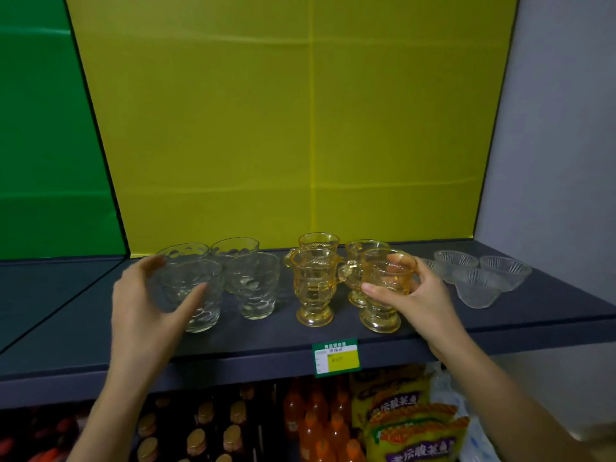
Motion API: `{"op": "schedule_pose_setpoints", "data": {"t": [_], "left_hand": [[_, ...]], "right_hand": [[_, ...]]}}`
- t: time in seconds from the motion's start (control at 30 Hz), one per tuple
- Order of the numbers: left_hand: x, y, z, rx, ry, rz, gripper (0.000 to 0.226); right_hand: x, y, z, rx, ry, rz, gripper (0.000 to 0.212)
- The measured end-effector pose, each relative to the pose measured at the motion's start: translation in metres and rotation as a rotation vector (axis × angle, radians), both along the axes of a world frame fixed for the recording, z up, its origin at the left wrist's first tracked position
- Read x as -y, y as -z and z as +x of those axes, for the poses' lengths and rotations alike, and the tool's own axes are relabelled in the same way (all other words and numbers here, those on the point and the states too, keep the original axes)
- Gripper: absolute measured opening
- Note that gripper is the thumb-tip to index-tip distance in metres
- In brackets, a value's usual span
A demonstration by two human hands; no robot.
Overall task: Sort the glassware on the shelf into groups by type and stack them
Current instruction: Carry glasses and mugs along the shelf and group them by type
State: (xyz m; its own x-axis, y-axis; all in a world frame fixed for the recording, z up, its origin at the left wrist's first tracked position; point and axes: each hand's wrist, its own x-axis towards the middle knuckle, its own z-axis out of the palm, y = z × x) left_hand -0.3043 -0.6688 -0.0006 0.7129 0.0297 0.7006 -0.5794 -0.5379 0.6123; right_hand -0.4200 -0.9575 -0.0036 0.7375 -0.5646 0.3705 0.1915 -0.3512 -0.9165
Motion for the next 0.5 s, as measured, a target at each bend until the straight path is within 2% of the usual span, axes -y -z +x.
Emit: {"op": "schedule_pose_setpoints", "data": {"t": [0.1, 0.2, 0.5], "left_hand": [[0.014, -0.008, -0.018, 0.12, 0.059, -0.005, 0.032], [0.028, -0.015, -0.028, 0.155, 0.144, 0.024, 0.019], [0.072, -0.023, -0.038, 0.156, 0.335, 0.101, 0.024]], "right_hand": [[0.007, 0.005, 0.004, -0.006, -0.027, -0.009, 0.063], [0.011, 0.008, 0.009, 0.0, -0.052, -0.021, 0.066], [0.018, 0.016, 0.027, -0.013, -0.078, -0.071, 0.072]]}}
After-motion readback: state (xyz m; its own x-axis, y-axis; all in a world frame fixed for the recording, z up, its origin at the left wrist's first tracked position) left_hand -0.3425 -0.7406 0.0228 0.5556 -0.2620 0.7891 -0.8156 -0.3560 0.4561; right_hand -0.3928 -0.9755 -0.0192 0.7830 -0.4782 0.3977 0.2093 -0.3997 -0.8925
